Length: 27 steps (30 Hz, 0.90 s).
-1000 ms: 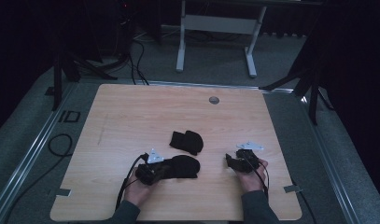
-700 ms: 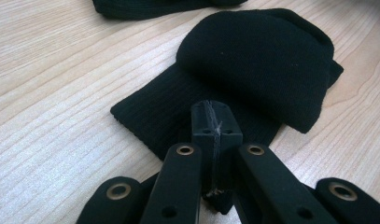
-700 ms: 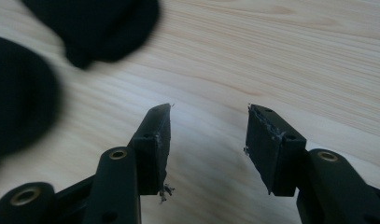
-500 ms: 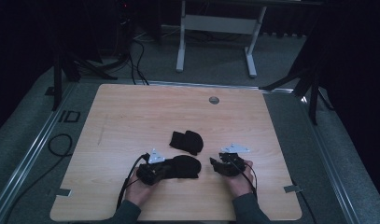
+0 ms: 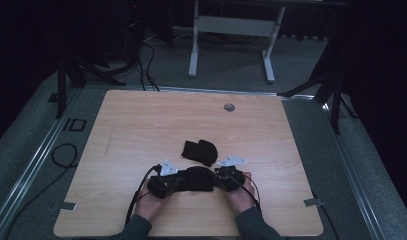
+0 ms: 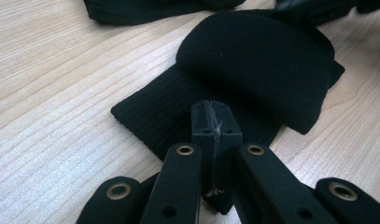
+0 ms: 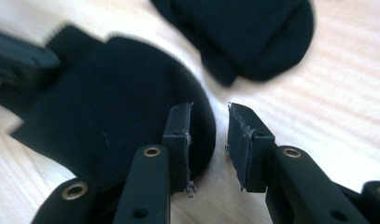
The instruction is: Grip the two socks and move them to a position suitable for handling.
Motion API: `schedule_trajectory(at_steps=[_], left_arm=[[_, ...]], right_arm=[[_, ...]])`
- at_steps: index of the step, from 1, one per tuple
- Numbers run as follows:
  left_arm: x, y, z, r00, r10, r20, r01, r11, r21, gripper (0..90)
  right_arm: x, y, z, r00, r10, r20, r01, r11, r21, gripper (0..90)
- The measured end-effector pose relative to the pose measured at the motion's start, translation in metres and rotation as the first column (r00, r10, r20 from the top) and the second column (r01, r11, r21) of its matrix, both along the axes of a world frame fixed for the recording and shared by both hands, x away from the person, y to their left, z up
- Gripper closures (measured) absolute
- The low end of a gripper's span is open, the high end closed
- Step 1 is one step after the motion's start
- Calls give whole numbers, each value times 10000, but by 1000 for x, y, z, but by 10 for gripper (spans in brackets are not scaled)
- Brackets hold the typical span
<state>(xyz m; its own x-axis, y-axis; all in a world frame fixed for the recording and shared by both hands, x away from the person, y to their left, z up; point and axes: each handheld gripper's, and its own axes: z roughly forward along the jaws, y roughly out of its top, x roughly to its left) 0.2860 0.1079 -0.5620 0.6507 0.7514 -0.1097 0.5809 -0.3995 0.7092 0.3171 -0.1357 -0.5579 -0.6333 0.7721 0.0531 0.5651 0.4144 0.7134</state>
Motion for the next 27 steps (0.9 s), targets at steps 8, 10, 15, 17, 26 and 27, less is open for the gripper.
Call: schedule_trajectory(at_steps=[8, 10, 15, 17, 26, 27], left_arm=[[0, 0, 0, 10000, 1, 19, -1, 10000, 43, 900], [0, 0, 0, 10000, -3, 25, 3, 10000, 48, 900], [0, 0, 0, 10000, -14, 24, 14, 10000, 43, 900], [0, 0, 0, 10000, -13, 19, 13, 10000, 25, 900], [1, 0, 0, 10000, 4, -90, -5, 10000, -92, 900], [1, 0, 0, 10000, 4, -93, -4, 10000, -93, 900]], right_arm=[[-4, 6, -2, 9993, 380, 57, -379, 9990, -228, 869], [-5, 7, -2, 9993, 372, 55, -370, 9990, -260, 875], [-9, 4, 1, 9995, 277, 146, -274, 9994, -209, 878], [-13, 1, 8, 9994, 274, 221, -273, 9996, -51, 878], [-31, -25, 41, 9980, 36, 631, -70, 9986, 532, 875], [-32, -28, 42, 9979, 10, 644, -45, 9985, 545, 875]])
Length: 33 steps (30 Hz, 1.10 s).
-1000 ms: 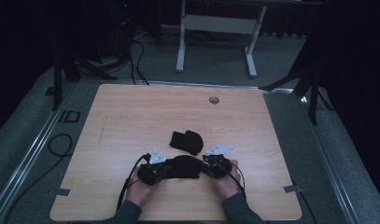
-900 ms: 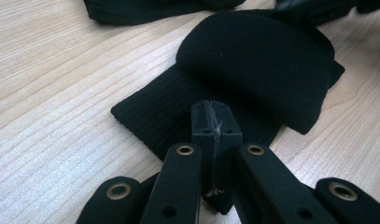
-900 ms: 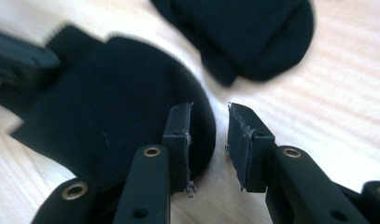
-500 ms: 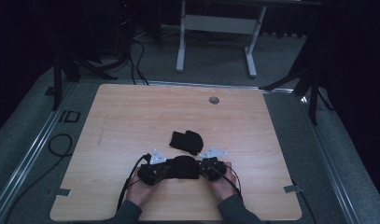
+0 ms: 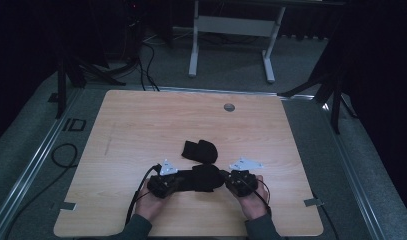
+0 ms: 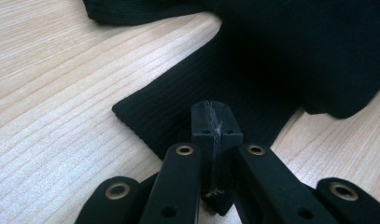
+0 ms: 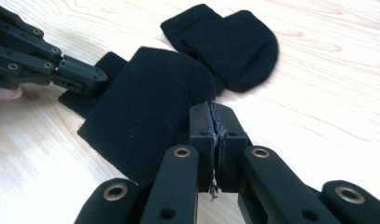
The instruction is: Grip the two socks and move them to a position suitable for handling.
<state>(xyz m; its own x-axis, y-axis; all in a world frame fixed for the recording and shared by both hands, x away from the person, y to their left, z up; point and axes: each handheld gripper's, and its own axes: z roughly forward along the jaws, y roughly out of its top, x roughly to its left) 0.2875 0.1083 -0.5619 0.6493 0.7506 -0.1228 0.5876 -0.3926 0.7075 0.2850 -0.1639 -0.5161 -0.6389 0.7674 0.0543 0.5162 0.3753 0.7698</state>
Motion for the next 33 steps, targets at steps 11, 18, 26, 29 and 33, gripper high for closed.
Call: schedule_trajectory(at_steps=[11, 18, 26, 29, 33], left_arm=[[2, 12, 4, 9984, 574, -15, -573, 9973, 454, 854], [5, 31, 7, 9925, 1215, -123, -1204, 9905, 671, 834], [6, 45, 8, 9851, 1714, -145, -1701, 9833, 652, 797], [5, 46, 11, 9889, 1478, -167, -1472, 9886, 316, 722], [3, 49, 16, 9895, 1445, -22, -1445, 9895, -28, 639]], right_arm=[[-3, -27, -3, 9958, -549, -735, 561, 9983, 136, 870], [-10, -27, -12, 9945, -459, -944, 424, 9984, -379, 866], [-12, -31, -28, 9904, -548, -1270, 451, 9960, -778, 768], [-8, -33, -28, 9897, -881, -1125, 800, 9940, -741, 662], [-3, -36, -23, 9904, -1117, -813, 1077, 9928, -516, 599]])
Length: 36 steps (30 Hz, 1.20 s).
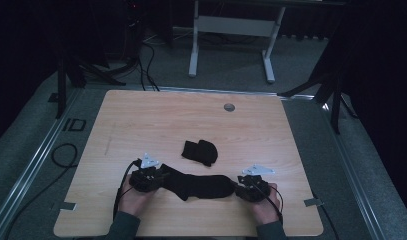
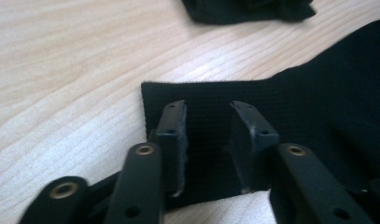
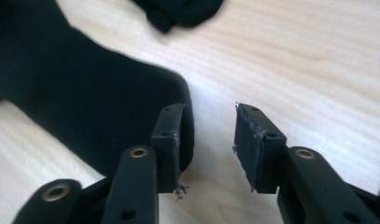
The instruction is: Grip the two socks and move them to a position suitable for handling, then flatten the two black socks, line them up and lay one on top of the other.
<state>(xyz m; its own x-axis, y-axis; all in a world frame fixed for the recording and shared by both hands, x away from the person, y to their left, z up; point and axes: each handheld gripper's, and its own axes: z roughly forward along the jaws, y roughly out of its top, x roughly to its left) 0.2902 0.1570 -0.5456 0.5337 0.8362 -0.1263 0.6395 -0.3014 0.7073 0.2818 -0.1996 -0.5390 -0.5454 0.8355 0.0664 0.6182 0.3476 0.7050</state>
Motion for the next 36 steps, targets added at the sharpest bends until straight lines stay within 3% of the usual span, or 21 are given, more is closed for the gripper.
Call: schedule_trajectory(at_steps=[7, 18, 21, 25, 30, 31, 34, 36], left_arm=[[-5, 9, 1, 9993, 362, -56, -362, 9993, -51, 593], [-2, 12, -2, 9978, 662, -57, -662, 9978, 53, 569], [-1, 11, -2, 9979, 650, 26, -650, 9979, 39, 569], [-2, 9, -2, 9981, 615, 27, -615, 9981, 34, 567], [-2, 8, -2, 9982, 595, 4, -594, 9982, -57, 566], [-2, 8, -2, 9982, 596, 1, -595, 9982, -79, 566], [-2, 8, -2, 9983, 580, 47, -579, 9983, -76, 564], [-2, 7, -2, 9981, 606, 133, -606, 9982, -46, 564]], right_arm=[[18, 4, 13, 9986, 44, 519, -49, 9999, 102, 555], [48, 14, 21, 9973, 2, 738, -12, 9999, 132, 545], [59, 21, 20, 9980, -23, 628, 14, 9999, 129, 550], [77, 37, 19, 9985, 184, 509, -170, 9995, -271, 565], [95, 45, 18, 9997, 90, 241, -84, 9997, -227, 585], [98, 46, 17, 9999, 55, 125, -54, 9999, -131, 594], [109, 46, 13, 9990, -102, -434, 140, 9960, 877, 612], [113, 49, 9, 9977, -315, -594, 363, 9960, 814, 619]])
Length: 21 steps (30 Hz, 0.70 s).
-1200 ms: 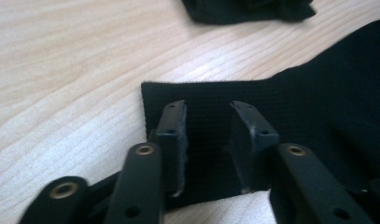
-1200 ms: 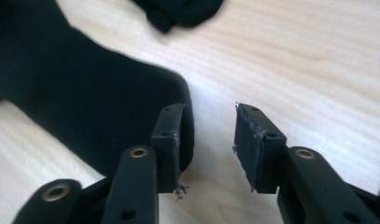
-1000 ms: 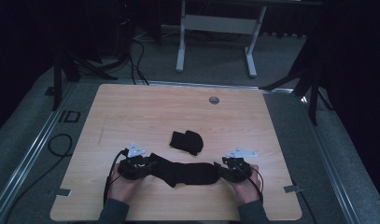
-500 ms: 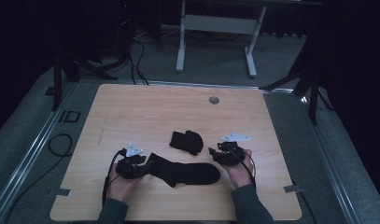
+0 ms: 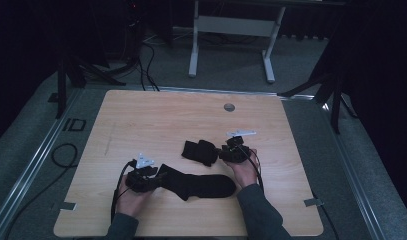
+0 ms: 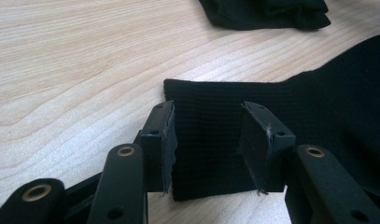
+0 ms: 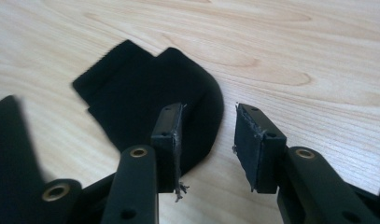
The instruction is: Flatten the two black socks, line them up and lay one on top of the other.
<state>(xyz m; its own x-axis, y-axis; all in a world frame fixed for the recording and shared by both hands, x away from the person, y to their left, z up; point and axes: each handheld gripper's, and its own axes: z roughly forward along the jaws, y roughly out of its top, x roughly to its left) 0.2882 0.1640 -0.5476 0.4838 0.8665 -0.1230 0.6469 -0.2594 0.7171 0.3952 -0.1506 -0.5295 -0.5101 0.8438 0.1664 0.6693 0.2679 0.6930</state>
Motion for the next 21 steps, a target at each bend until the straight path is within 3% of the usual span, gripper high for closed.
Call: schedule_trajectory(at_steps=[4, 10, 16, 18, 21], left_arm=[[-1, -2, 0, 10000, -71, 41, 71, 10000, 45, 564], [-2, -3, 0, 10000, -63, 50, 63, 9999, 124, 564], [-1, -1, 0, 10000, 19, 77, -20, 9999, 127, 565], [-1, -2, 0, 10000, 39, 70, -39, 9999, 117, 566], [-2, -2, 0, 10000, 11, 49, -11, 9999, 135, 565]], right_arm=[[9, 10, -10, 9997, -148, -208, 137, 9985, -526, 626], [14, 28, -20, 9997, 137, -216, -167, 9889, -1478, 656], [12, 45, -17, 9967, 806, 37, -769, 9620, -2618, 834], [11, 48, -16, 9973, 733, -54, -720, 9599, -2709, 854], [15, 47, -16, 9976, 395, -565, -500, 9789, -1983, 860]])
